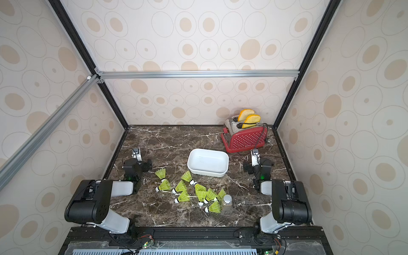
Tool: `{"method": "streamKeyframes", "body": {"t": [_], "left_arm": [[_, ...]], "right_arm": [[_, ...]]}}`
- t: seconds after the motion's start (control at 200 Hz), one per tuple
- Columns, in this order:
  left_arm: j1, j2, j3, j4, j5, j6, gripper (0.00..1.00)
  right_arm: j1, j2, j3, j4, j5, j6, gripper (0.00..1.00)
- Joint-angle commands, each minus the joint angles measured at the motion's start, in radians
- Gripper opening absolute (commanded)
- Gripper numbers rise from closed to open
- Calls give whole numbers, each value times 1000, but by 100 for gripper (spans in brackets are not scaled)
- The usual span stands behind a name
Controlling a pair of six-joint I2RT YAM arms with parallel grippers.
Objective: Put the shuttlecocks into the storage box
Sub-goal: Pick up the shuttlecock at the center of the board.
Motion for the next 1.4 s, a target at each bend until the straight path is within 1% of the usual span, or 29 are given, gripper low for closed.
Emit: {"method": "streamKeyframes", "body": {"t": [0.0,0.651,0.706,0.741,0.761,0.811,0.866,0.971,1.057,1.172,1.217,1.287,1.332,1.362,1.397], "left_arm": [[7,-3,15,-6,7,-12,99],[7,-2,15,-6,7,-13,99],[7,-8,13,0,-1,-12,99],[7,-28,34,-43,-20,-18,99],[6,-46,54,-106,-31,-20,99],[1,-86,105,-230,-66,-27,99],[-5,-113,139,-302,-90,-25,99],[-24,-187,185,-381,-151,-28,99],[-34,-232,244,-398,-167,-25,99],[-39,-256,407,-478,-189,-54,99],[-40,-261,473,-499,-179,-65,99],[-61,-266,587,-534,-185,-64,99],[-83,-264,666,-559,-203,-65,99],[-95,-258,727,-592,-227,-119,99],[-95,-254,827,-740,-196,-253,99]], "right_arm": [[-2,4,3,-1,5,12,100],[-3,2,3,-1,6,11,100],[-2,-8,9,-14,29,19,100],[-2,-29,20,-51,56,29,100],[-2,-45,31,-79,69,38,100],[-2,-89,87,-218,110,56,100],[-2,-127,186,-427,164,101,100],[-2,-157,345,-670,156,133,100],[-2,-193,430,-753,154,161,100],[-2,-274,507,-758,153,195,100],[0,-301,555,-771,150,210,100],[15,-328,676,-810,151,229,100],[19,-329,771,-855,133,285,100],[18,-315,842,-909,91,345,100],[19,-293,927,-1018,62,451,100]]}}
